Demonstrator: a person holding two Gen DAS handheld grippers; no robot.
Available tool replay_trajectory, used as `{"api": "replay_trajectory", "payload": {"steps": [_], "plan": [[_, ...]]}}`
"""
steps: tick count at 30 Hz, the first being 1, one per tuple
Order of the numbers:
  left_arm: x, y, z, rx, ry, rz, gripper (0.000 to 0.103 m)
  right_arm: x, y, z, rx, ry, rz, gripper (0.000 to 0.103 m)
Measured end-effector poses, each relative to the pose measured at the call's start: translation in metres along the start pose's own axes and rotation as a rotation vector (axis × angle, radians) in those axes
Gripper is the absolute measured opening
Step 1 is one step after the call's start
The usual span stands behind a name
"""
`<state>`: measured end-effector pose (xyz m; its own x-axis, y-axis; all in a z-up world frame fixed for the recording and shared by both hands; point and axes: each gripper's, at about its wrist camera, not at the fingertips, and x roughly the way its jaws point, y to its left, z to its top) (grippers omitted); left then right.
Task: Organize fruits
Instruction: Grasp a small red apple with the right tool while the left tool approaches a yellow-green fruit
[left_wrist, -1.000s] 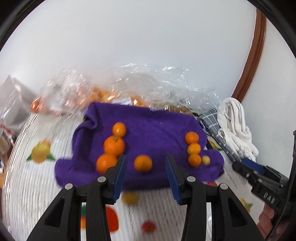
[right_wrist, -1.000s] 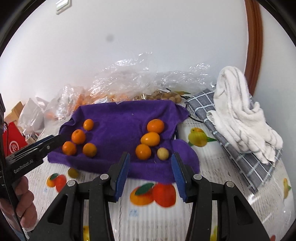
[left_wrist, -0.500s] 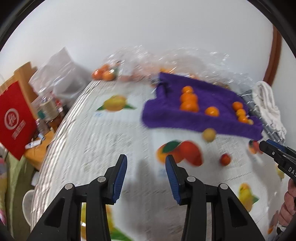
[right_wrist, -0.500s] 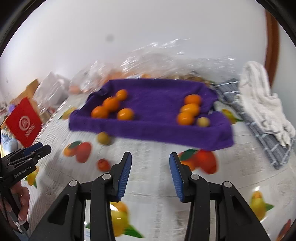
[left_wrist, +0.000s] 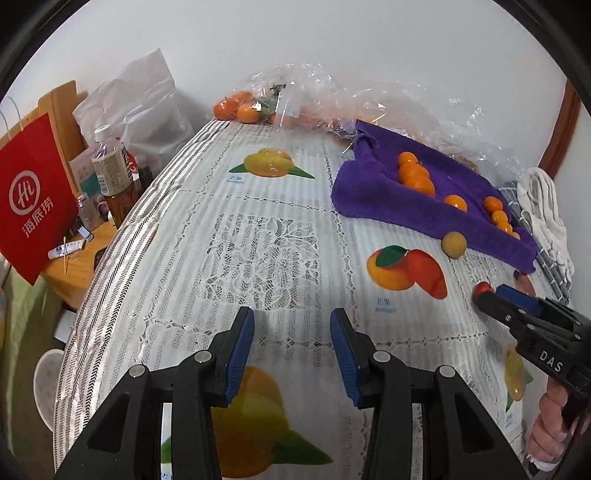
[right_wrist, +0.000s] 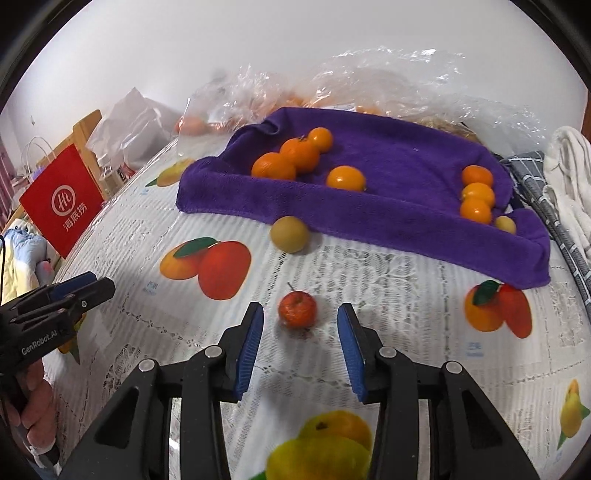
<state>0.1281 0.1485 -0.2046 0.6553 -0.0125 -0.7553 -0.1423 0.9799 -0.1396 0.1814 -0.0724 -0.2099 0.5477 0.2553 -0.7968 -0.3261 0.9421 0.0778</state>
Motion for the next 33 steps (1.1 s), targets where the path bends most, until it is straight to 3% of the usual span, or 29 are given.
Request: {"api": "replay_trajectory", "payload": {"steps": [1, 5, 11, 13, 16, 21, 27, 33], "plan": [[0.000, 0.000, -0.001, 0.004, 0.000, 0.003, 0.041, 0.003, 0.001, 0.001, -0.002, 0.008, -0.007, 0.041], [0.001, 0.004, 0.000, -0.014, -0.002, -0.016, 0.041, 0.014, 0.005, 0.003, -0.013, 0.016, -0.050, 0.024], [0.000, 0.006, 0.000, -0.026, 0.000, -0.034, 0.041, 0.000, -0.011, -0.002, 0.003, -0.012, -0.033, 0.024], [0.000, 0.002, 0.003, -0.024, 0.020, -0.022, 0.041, -0.015, -0.028, -0.007, 0.021, -0.038, -0.047, 0.024], [0.001, -0.007, 0.007, -0.041, 0.042, -0.068, 0.041, -0.036, -0.057, -0.013, 0.058, -0.068, -0.076, 0.024], [0.005, -0.044, 0.005, 0.004, 0.039, -0.055, 0.041, -0.060, -0.109, -0.033, 0.102, -0.083, -0.194, 0.024], [0.015, -0.087, 0.001, 0.064, 0.066, -0.045, 0.041, -0.073, -0.146, -0.057, 0.153, -0.067, -0.212, 0.024], [0.018, -0.115, -0.003, 0.134, 0.069, -0.026, 0.041, -0.077, -0.157, -0.071, 0.181, -0.054, -0.200, 0.024]]}}
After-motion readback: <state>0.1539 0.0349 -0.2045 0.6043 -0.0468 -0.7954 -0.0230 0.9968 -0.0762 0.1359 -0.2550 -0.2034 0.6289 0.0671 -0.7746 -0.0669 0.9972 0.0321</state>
